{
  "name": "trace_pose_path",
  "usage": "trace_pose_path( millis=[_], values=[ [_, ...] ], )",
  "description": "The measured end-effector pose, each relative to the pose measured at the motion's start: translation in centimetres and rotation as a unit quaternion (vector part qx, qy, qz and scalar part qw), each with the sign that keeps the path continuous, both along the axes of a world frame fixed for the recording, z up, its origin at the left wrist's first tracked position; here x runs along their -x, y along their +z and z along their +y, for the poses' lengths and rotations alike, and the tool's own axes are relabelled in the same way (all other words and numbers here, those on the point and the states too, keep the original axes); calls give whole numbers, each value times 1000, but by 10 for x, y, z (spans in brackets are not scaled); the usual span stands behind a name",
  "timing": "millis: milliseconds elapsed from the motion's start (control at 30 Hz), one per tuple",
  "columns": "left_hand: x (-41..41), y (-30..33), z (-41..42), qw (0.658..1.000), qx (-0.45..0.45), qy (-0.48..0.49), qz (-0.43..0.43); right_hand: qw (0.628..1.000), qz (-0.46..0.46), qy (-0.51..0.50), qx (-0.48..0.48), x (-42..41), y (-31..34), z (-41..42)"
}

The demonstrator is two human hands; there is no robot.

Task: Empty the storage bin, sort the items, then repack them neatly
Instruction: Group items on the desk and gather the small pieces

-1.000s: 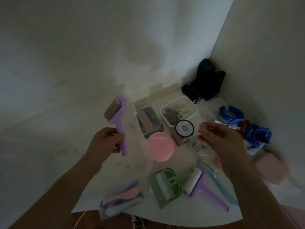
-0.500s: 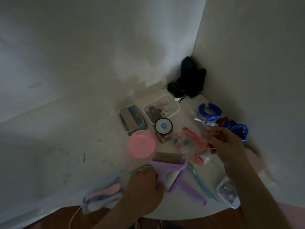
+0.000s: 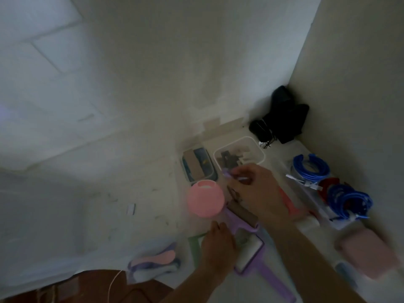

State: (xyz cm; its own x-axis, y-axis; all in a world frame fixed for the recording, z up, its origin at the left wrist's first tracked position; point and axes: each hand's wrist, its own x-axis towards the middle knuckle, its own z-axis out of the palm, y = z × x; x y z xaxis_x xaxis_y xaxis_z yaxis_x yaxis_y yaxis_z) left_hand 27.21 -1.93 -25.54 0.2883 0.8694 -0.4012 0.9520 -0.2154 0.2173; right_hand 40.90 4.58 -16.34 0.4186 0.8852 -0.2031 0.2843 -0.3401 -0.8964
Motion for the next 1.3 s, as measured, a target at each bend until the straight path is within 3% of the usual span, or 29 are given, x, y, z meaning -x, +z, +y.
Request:
trace_pose_path(
  millis=[167,267,367,567,700,800,900,1067,1300],
  values=[
    [15,-17,-3,998,34,25,-46,989,-136,48,30,56,-41,78],
    [22,-16,-4,993,55,35,-96,983,-149,64,81,64,-62,100],
    [25,-14,-4,996,59,6,-67,982,-133,94,91,60,-64,102],
    [25,2,-1,994,-40,16,-102,996,-94,11,3,36,-24,39],
    [19,11,10,982,-107,40,-149,997,-29,-64,-15,6,-12,-30],
    [17,4,14,983,-141,-17,-115,994,4,-109,9,-15,-27,-86],
    [4,3,8,981,-145,31,-125,986,18,-144,81,-28,-45,-132],
    [-13,16,-15,974,-116,-4,-196,978,54,-177,91,-38,-53,-181],
    [-37,40,-31,964,-113,-82,-228,973,63,-209,82,-54,-53,-206]
  ],
)
